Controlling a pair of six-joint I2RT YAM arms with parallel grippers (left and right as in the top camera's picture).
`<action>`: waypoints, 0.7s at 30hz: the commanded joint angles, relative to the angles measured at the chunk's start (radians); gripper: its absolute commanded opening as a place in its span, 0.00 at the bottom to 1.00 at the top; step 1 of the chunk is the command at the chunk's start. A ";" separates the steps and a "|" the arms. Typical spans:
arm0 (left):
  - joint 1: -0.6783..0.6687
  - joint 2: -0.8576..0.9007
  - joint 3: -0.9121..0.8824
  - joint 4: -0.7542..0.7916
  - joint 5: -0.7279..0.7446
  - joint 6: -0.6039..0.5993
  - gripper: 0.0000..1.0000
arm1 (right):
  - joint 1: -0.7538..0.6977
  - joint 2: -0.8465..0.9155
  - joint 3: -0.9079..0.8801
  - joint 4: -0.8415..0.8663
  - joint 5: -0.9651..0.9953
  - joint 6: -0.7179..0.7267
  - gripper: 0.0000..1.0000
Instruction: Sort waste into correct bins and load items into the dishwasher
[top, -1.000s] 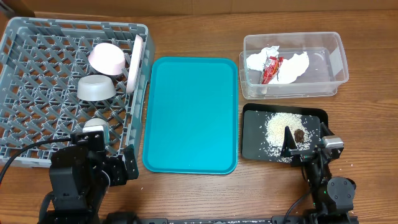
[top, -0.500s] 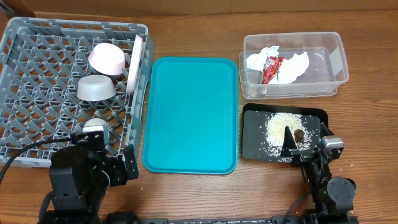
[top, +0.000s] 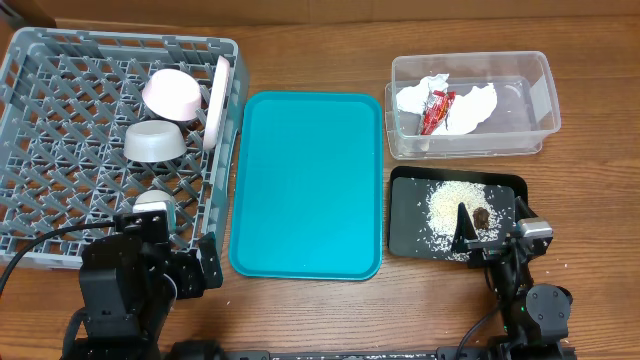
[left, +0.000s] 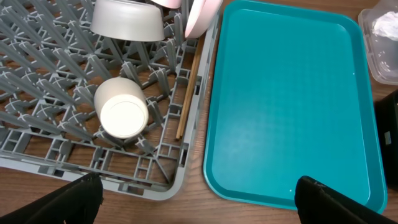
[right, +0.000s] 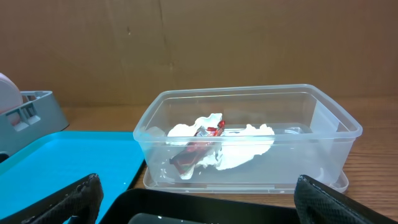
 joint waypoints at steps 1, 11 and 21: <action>-0.002 -0.050 -0.006 -0.016 -0.052 0.008 1.00 | -0.004 -0.012 -0.010 0.005 -0.004 0.006 1.00; -0.008 -0.381 -0.387 0.293 -0.031 -0.005 1.00 | -0.004 -0.012 -0.010 0.005 -0.004 0.006 1.00; -0.010 -0.614 -0.794 0.786 -0.016 -0.097 1.00 | -0.004 -0.012 -0.010 0.005 -0.004 0.006 1.00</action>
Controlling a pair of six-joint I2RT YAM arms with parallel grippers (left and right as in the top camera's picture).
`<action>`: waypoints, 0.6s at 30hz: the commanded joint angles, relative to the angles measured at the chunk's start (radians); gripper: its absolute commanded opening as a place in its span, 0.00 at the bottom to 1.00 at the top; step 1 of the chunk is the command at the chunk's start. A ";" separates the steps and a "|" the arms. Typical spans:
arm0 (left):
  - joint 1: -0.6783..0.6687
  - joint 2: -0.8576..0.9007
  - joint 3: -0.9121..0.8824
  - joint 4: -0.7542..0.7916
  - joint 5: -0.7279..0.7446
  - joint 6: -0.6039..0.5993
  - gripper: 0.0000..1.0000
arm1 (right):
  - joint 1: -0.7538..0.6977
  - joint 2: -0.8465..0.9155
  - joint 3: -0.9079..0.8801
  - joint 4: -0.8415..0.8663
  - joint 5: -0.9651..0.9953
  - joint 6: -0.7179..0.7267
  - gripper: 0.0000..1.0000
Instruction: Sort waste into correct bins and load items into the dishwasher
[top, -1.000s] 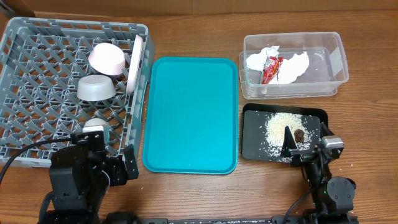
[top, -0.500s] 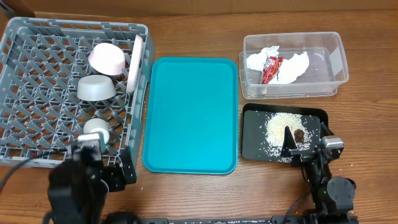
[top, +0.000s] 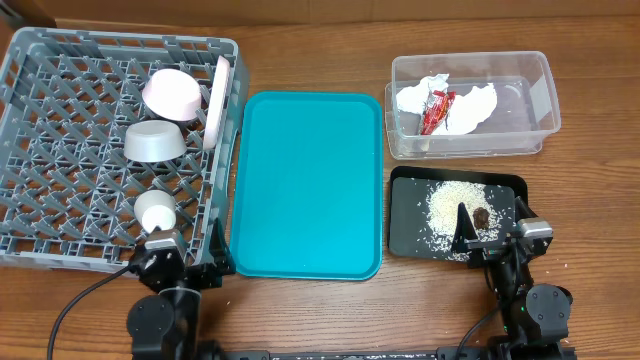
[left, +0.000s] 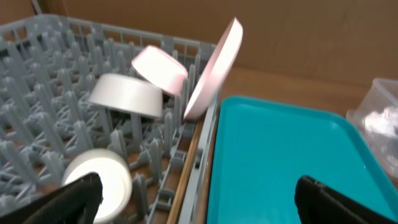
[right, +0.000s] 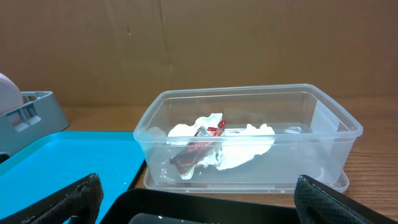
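Observation:
The grey dish rack (top: 60, 120) holds a pink bowl (top: 172, 94), a grey bowl (top: 153, 141), a pink plate (top: 216, 100) on edge and a white cup (top: 155, 210). The teal tray (top: 308, 180) is bare. The clear bin (top: 470, 105) holds white paper and a red wrapper (top: 436, 108). The black tray (top: 455, 215) carries rice and a dark scrap. My left gripper (left: 199, 202) is open near the rack's front right corner, low by the table's front edge. My right gripper (right: 198, 202) is open, at the black tray's near edge.
A wooden chopstick (left: 186, 180) lies along the rack's right rim. Cardboard wall stands behind the table. Bare wood shows between the teal tray and the bins.
My left arm has drawn back to the table's front edge and tilted level; its view now looks across the rack instead of down on it. The right arm is unchanged.

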 joint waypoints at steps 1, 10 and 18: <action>-0.011 -0.023 -0.091 0.125 0.019 -0.037 1.00 | -0.004 -0.012 -0.010 0.006 -0.004 0.004 1.00; -0.013 -0.024 -0.290 0.491 0.041 0.031 1.00 | -0.004 -0.012 -0.010 0.006 -0.004 0.004 1.00; -0.013 -0.024 -0.290 0.404 0.051 0.046 1.00 | -0.004 -0.012 -0.010 0.006 -0.004 0.004 1.00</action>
